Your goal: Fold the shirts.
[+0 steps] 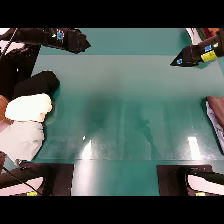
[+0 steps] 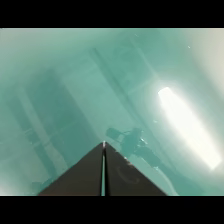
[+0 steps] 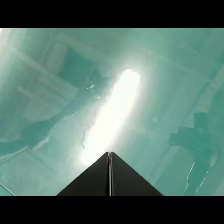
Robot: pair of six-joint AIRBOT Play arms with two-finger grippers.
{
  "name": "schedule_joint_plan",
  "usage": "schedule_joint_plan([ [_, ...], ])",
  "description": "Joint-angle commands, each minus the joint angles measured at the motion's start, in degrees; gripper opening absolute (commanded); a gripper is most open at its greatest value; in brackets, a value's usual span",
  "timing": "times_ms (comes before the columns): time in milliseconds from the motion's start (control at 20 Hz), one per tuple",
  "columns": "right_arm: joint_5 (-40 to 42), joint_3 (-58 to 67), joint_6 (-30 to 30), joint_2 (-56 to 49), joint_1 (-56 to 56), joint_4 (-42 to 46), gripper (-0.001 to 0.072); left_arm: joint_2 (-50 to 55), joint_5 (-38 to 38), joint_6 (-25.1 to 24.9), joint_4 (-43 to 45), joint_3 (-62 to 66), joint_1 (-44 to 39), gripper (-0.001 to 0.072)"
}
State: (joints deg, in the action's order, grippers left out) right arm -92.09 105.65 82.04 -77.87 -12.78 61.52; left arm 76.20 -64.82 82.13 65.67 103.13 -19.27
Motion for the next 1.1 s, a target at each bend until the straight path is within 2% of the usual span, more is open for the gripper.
schedule_joint_plan([
  [0, 0.66, 0.00, -0.07, 0.02, -0.13, -0.04, 0.0021, -0.04, 0.00, -0.02, 0.02, 0.07, -0.02, 0.0024],
  [400, 0.66, 0.00, -0.07, 0.02, -0.13, -0.04, 0.0021, -0.02, 0.44, -0.02, 0.02, 0.07, -0.02, 0.0025],
  [600, 0.68, 0.00, -0.07, 0.02, -0.09, -0.04, 0.0021, -0.02, 6.36, 0.07, -0.07, 0.07, -0.02, 0.0024],
  [750, 0.68, 0.00, -0.07, 0.00, -0.09, -0.04, 0.0021, -0.02, 7.96, -0.11, 1.68, 0.07, 0.09, 0.0027],
  [800, 0.68, 0.00, -0.07, 0.00, -0.09, -0.04, 0.0021, -0.02, 8.15, -0.28, 5.42, 0.07, 0.09, 0.0174],
  [850, 0.68, 0.00, -0.07, 0.00, -0.09, -0.04, 0.0021, 0.04, 7.56, 0.09, 11.80, 0.02, 0.09, 0.0561],
  [900, 0.72, 0.00, -0.07, 0.00, -0.09, -0.04, 0.0021, 0.33, 7.06, 1.27, 18.21, 0.00, 0.11, 0.0649],
  [950, 0.98, 0.02, -0.07, -0.02, -0.09, -0.02, 0.0021, 0.87, 6.62, 3.08, 25.05, -0.24, 0.55, 0.0646],
  [1050, 2.47, 0.02, -0.07, -0.02, -0.09, -0.04, 0.0021, 2.78, 6.54, 6.25, 32.46, -1.68, 3.17, 0.0646],
])
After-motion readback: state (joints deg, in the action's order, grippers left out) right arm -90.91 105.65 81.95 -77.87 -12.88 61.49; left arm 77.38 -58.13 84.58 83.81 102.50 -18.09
